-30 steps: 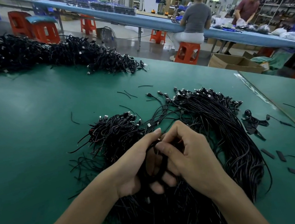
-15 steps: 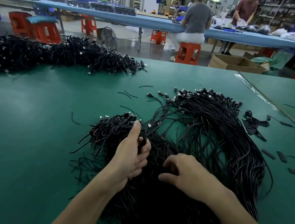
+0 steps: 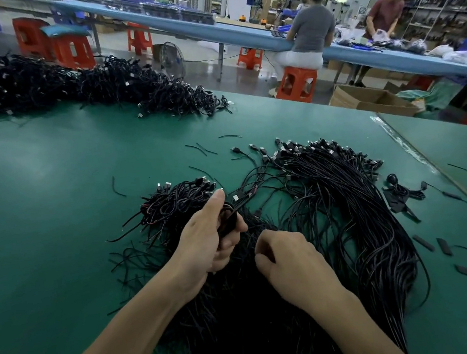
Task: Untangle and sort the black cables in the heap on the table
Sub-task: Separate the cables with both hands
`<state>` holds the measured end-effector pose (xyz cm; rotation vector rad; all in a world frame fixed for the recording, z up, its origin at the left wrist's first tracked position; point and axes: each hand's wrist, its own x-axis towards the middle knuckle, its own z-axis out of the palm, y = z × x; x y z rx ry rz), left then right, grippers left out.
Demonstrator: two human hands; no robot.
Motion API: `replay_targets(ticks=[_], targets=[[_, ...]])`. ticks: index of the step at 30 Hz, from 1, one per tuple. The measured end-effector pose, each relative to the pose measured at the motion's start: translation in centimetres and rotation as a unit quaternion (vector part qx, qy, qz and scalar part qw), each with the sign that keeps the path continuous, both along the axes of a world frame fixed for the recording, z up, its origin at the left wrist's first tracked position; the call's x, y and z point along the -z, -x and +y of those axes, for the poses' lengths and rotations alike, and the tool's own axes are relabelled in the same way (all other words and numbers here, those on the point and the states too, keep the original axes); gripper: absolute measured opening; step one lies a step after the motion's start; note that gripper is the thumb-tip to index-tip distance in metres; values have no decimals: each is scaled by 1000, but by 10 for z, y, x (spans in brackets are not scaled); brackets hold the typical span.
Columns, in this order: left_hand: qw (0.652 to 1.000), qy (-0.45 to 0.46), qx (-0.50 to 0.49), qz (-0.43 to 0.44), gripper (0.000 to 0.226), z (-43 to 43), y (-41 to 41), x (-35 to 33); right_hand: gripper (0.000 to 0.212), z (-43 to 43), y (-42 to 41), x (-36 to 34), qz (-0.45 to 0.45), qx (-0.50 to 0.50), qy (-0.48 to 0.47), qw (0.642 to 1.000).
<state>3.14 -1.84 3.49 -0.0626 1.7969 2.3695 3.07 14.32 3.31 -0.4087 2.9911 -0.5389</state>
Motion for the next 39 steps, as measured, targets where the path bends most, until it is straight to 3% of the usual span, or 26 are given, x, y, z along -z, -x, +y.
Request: replay_targets(ticks=[6, 10, 13, 17, 22, 26, 30, 34, 39], targets=[[995, 76, -51, 27, 71, 3, -2, -1, 9, 5, -2, -10, 6, 9, 66, 998], [993, 105, -33, 30, 74, 3, -5, -1, 13, 10, -3, -16, -22, -14, 93, 995], [989, 138, -6, 43, 72, 2, -8, 0, 19, 7, -6, -30, 6, -22, 196, 980], [990, 103, 42, 84, 50, 1, -9, -5, 23, 0, -9, -38, 81, -5, 289, 954], [975, 99, 60, 190, 36, 4, -16, -6, 18, -4, -7, -39, 66, 58, 394, 915], [972, 94, 37, 214, 36, 9, -14, -5, 20, -10, -13, -41, 19, -34, 382, 923], [963, 100, 41, 245, 38, 10, -16, -8, 36, -7, -14, -45, -6, -105, 359, 927], [970, 84, 9, 226, 50, 8, -17, -6, 32, -3, -14, -42, -40, -86, 386, 917], [963, 124, -60, 229, 49, 9, -14, -3, 18, -9, -17, -35, -1, -44, 419, 907]])
